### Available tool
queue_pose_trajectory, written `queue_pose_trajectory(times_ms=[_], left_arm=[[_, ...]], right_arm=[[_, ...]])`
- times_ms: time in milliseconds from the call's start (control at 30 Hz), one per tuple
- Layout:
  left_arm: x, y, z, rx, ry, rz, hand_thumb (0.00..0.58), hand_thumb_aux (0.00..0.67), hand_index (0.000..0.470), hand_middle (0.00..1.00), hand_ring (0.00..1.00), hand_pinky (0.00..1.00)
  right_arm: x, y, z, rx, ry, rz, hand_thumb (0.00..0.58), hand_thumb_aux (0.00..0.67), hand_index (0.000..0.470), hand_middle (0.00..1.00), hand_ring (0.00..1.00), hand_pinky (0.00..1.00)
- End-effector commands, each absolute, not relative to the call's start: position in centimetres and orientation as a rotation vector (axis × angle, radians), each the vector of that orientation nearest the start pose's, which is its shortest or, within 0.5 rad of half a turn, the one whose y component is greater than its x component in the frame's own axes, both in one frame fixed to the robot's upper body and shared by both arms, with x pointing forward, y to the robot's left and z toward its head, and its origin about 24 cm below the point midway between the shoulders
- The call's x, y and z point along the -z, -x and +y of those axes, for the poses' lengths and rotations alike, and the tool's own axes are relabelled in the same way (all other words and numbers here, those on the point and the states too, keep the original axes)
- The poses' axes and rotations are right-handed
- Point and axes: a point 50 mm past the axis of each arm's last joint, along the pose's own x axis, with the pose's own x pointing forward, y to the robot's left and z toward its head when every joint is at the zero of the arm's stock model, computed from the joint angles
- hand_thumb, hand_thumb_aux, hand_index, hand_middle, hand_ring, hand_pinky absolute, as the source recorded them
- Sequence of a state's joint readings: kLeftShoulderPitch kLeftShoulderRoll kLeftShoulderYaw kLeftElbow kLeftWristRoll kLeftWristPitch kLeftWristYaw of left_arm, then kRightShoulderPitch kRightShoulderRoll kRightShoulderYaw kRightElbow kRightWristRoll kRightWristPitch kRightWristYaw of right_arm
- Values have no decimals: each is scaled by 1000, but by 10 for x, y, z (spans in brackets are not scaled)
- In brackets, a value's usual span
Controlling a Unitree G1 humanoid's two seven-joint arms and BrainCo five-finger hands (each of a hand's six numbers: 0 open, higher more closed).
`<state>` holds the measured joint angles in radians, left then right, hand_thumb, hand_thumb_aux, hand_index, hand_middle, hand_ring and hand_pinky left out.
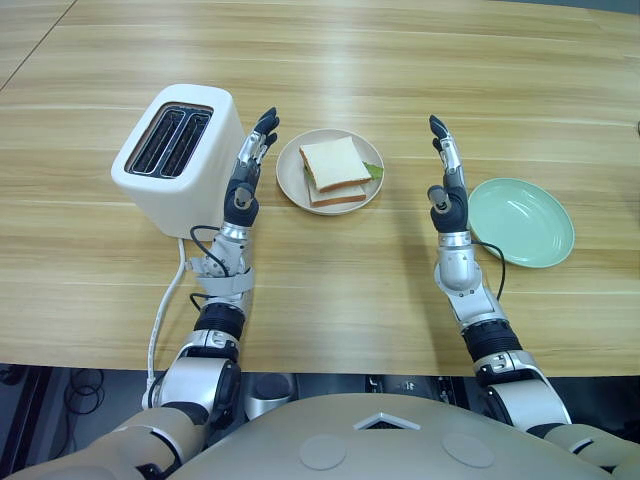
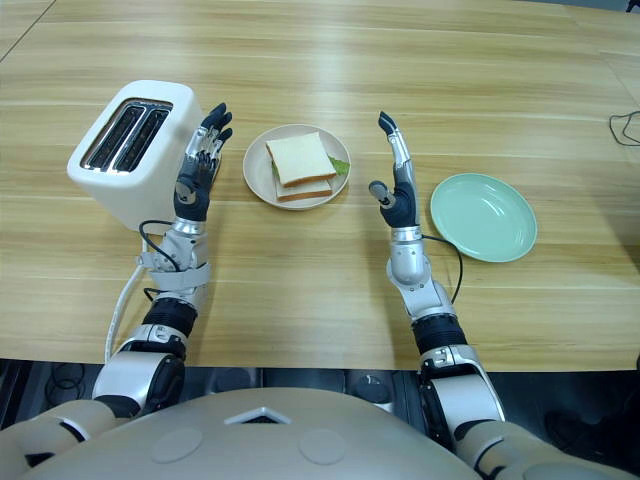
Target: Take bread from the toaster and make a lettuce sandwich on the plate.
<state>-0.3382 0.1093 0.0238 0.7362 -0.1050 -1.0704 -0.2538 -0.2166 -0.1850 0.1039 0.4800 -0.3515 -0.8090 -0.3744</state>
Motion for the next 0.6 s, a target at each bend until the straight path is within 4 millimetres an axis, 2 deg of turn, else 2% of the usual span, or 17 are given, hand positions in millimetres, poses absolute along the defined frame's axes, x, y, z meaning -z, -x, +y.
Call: queue_pose_trajectory(times_ms=[33, 600], left_arm=[[-62, -282, 153, 254, -103, -646, 0, 0, 0, 0, 0, 0], [-60, -281, 151, 255, -97, -639, 0, 0, 0, 0, 0, 0]], right_arm=[[-58, -272, -149, 4, 368, -582, 0, 0, 0, 0, 0, 0], [-56, -274, -148, 4, 368, -572, 0, 0, 0, 0, 0, 0]])
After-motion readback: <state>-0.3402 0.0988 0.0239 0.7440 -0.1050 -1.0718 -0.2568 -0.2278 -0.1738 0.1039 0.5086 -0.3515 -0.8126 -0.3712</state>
